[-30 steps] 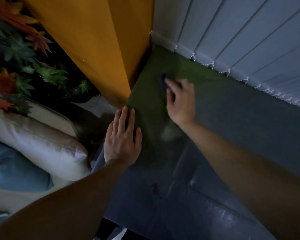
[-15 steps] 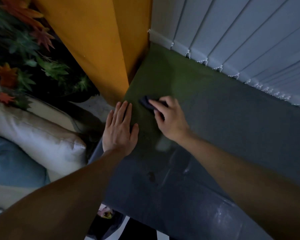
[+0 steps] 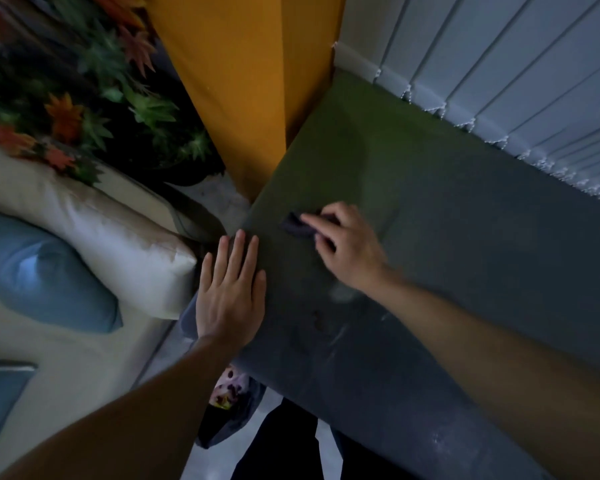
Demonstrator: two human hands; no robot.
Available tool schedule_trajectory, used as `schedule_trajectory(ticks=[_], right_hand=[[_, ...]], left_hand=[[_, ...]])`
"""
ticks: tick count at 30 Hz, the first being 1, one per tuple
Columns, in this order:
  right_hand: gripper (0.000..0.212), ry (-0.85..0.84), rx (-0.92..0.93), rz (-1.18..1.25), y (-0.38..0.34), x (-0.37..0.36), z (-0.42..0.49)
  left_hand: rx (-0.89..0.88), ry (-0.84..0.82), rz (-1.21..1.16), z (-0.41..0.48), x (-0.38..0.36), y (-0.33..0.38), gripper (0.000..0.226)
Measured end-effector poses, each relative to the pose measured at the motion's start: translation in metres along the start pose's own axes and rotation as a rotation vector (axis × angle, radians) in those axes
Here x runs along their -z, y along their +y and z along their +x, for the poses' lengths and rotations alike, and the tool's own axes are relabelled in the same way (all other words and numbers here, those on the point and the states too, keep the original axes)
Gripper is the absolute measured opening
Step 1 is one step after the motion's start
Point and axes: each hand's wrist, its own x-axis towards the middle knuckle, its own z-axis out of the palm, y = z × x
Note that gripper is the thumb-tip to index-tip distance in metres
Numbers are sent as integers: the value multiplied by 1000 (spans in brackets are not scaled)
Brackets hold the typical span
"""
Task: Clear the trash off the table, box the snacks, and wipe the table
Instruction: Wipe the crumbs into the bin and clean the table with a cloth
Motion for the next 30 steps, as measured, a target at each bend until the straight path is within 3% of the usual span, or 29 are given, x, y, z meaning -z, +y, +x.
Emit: schedule_trajectory(ticks=[3,5,11,14,17,23,25,28,30], right_hand=[[39,131,-265,-77,11,4,14],[40,151,-337,-48,-1,-3,9],[42,-46,11,39,-28,-7,-36],[40,39,-111,-43,-12,3,-23],[41,103,-277,-30,-26,-2,-30],[41,-148,151,84,-64,-6,-93],[41,-93,100,43,-51,-3,-87],[40,57,-144,-5,-43,-1,-79],[40,60,-175,43,-58,-6,-96]], left_hand=[[8,15,9,-2,-1,0,58],[6,20,4,0,-1,0,58],[-30,13,-89,-3,2,-4,59],[-57,-27,-154,-11,9,-10,60],[57,-1,-76,-40,5,-9,58],[164,78,5,-59,-8,-3,56],[157,90,-6,-60,-10,-2,55],[145,108,-2,-61,-12,-4,54],[147,99,3,-62,-13,-5,54]])
